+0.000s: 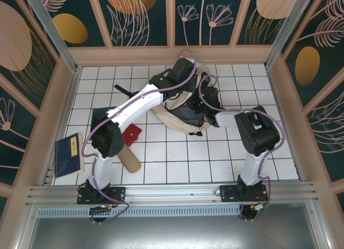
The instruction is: Pack books, pencil case, and school supplies into a backpack
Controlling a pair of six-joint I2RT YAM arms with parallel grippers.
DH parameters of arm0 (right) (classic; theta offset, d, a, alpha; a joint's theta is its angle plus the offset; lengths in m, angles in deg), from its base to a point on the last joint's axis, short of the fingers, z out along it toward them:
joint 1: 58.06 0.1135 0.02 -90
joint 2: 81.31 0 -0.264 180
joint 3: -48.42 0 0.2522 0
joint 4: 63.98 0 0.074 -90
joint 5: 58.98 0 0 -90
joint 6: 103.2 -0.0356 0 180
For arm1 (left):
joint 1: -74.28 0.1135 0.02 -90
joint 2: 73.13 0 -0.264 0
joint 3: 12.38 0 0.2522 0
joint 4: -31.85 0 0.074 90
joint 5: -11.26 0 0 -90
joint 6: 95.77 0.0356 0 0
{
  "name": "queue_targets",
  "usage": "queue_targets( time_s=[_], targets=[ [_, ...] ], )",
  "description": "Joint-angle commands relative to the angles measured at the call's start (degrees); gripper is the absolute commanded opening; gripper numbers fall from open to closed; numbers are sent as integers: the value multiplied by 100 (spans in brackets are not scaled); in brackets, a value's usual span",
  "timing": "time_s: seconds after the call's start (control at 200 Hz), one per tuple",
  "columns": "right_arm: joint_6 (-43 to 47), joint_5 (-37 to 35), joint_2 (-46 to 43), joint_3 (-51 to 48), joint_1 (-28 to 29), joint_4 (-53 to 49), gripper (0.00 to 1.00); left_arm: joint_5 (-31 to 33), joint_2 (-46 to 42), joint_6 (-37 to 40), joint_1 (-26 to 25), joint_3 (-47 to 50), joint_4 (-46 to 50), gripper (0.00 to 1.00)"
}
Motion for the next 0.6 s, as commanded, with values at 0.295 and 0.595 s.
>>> queue_targets(
  time_s=[0.295,0.595],
  targets=[
    [-323,-1027,1225,1348,12,224,0,117,-438,-79,-18,88,-33,0],
    [-260,-425,529,981,-81,-368,47,258,-392,-144,-13,92,12,0]
  ],
)
